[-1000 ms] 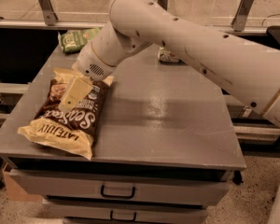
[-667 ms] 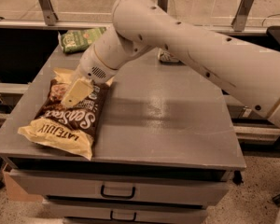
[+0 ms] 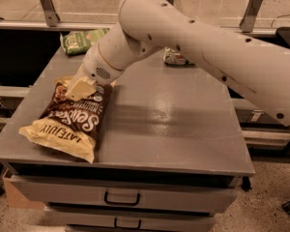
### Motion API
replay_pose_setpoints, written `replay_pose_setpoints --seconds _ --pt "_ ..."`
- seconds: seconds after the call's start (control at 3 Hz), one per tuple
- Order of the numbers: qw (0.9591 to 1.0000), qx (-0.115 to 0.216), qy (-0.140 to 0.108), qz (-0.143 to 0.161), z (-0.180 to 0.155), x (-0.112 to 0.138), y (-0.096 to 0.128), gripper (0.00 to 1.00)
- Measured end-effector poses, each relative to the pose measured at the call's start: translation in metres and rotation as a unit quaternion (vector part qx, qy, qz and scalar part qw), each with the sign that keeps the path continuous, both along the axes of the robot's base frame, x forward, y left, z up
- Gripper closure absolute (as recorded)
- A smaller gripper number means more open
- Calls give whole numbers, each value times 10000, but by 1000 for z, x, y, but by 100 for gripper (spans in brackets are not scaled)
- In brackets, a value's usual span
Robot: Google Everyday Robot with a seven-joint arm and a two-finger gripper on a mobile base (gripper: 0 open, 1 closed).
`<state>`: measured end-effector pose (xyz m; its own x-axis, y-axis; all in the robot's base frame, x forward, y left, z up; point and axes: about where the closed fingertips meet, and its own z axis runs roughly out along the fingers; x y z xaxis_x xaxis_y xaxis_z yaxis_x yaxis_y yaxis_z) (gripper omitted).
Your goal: Move brown chip bag near green jalapeno chip bag
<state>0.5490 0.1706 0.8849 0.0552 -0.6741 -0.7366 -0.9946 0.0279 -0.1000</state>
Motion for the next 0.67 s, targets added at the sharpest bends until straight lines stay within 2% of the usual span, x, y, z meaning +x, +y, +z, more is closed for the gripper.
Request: replay_pose_setpoints --seconds 0.33,0.67 --pt "9998 33 -178 6 14 -2 0 100" --pt "9990 82 -440 57 35 -5 1 100"
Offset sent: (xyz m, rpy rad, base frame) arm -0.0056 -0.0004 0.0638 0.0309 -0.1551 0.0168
